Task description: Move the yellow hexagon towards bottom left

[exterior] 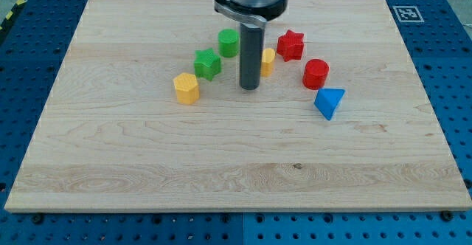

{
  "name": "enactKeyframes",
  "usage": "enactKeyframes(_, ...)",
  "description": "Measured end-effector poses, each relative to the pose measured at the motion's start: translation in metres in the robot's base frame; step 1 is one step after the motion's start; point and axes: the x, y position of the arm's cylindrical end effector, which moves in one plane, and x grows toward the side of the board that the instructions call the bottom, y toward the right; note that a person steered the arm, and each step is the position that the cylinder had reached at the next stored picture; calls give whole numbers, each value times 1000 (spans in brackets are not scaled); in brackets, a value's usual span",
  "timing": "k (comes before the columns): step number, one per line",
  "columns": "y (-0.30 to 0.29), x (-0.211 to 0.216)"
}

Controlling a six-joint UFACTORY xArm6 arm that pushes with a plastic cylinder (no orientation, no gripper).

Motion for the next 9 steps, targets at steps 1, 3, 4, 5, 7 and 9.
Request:
enactKeyframes(1,-40,0)
enactKeyframes(3,-69,0)
enactKeyframes(4,-79,9)
enactKeyframes(5,-91,16)
enactKeyframes(7,-135,19)
enactKeyframes(9,-146,38)
